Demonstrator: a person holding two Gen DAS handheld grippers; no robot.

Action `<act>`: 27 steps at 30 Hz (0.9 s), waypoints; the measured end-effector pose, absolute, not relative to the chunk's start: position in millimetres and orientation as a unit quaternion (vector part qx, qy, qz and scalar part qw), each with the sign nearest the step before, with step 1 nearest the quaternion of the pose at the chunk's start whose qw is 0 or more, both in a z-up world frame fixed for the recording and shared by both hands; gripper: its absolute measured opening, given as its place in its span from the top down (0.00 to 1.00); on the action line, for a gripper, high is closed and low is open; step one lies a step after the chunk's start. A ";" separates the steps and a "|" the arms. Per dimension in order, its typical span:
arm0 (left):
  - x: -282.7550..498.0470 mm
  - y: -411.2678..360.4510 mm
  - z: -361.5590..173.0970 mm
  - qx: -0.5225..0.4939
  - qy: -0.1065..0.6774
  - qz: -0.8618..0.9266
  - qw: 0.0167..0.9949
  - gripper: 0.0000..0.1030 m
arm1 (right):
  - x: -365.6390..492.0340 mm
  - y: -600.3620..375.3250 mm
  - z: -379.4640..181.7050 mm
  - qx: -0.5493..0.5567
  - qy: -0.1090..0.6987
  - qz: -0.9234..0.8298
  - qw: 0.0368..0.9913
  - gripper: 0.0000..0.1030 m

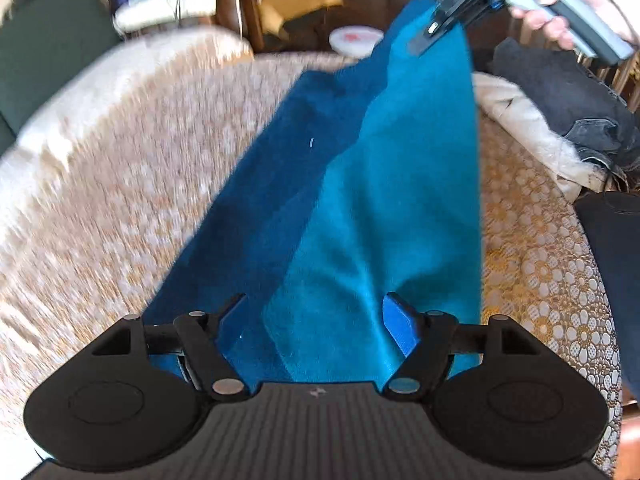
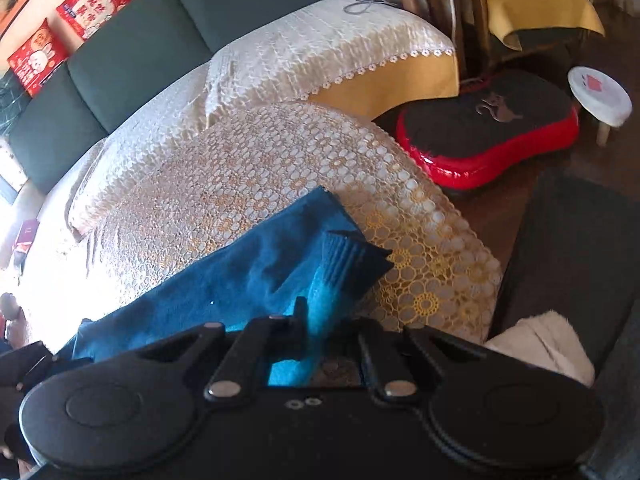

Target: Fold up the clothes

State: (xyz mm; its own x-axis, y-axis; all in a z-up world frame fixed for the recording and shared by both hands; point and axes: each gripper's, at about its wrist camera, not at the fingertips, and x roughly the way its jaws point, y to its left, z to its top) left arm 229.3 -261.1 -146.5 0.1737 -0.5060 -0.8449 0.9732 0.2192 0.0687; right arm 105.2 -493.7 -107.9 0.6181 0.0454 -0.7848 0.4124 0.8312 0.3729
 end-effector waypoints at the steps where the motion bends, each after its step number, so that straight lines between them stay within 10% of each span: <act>1: 232.0 -260.2 -151.2 0.321 0.370 -0.531 0.692 0.29 | 106.6 -491.7 -107.0 0.264 0.422 -0.104 0.861 0.00; 27: 249.3 -97.7 -161.5 0.242 0.421 -0.421 0.766 0.15 | 193.1 -205.6 -50.9 0.089 0.389 0.199 0.895 0.00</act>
State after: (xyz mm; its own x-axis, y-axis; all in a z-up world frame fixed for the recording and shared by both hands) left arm 249.3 -97.7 -161.5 0.2905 -0.4410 -0.8492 0.8488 0.5284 0.0159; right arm 193.1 -205.6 -50.9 0.6175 0.4257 -0.6614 -0.2873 0.9049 0.3141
